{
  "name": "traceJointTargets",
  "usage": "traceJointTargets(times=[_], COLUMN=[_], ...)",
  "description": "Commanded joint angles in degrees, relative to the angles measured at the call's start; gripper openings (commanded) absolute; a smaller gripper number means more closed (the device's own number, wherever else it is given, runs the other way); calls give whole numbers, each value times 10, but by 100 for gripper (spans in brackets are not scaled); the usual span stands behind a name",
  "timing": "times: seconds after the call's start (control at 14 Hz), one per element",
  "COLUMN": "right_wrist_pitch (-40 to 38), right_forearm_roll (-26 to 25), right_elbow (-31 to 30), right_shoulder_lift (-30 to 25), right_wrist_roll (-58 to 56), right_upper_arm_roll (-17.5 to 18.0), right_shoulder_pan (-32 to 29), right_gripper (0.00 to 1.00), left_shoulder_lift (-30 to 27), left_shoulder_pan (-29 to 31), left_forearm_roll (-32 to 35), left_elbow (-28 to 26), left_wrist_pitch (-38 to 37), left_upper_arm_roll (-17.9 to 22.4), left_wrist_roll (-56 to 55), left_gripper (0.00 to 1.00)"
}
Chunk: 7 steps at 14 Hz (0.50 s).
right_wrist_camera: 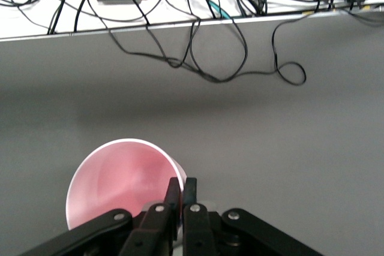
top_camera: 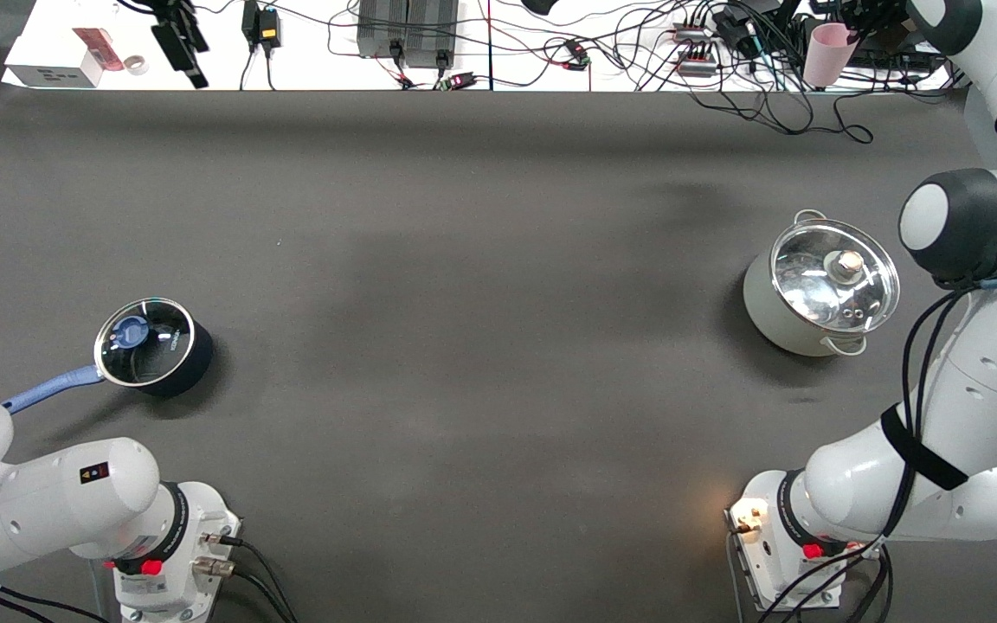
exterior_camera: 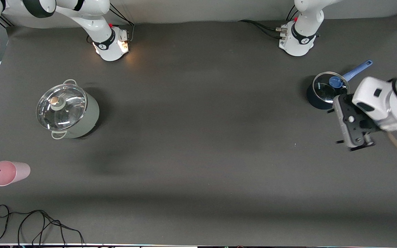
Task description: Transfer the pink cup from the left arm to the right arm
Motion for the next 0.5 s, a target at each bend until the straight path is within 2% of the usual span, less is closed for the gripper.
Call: traceJointTargets(times=[0.0,0.14,0.36,0.43], right_wrist_pitch=[95,110,122,137], right_forearm_roll=[18,49,112,112], right_elbow=[-151,-162,-163,-163], right_shoulder_lift=[-75,-64,-23,-10], right_wrist_roll=[-17,-58,-142,-152], right_upper_arm_roll=[2,2,1,1], right_shoulder_pan=[-4,-7,-13,-11], right_gripper=[0,0,0,0], left_shoulder_lift=[-32,-32,-33,-33], left_shoulder_pan=[0,7,8,6], left_forearm_roll=[53,57,62,61], left_elbow=[-26,-18,-16,-16], left_wrist_pitch=[0,1,-12,-12], left_upper_arm_roll=[9,12,10,9], left_wrist_roll=[-67,-124,-292,-357], left_gripper=[100,100,100,100])
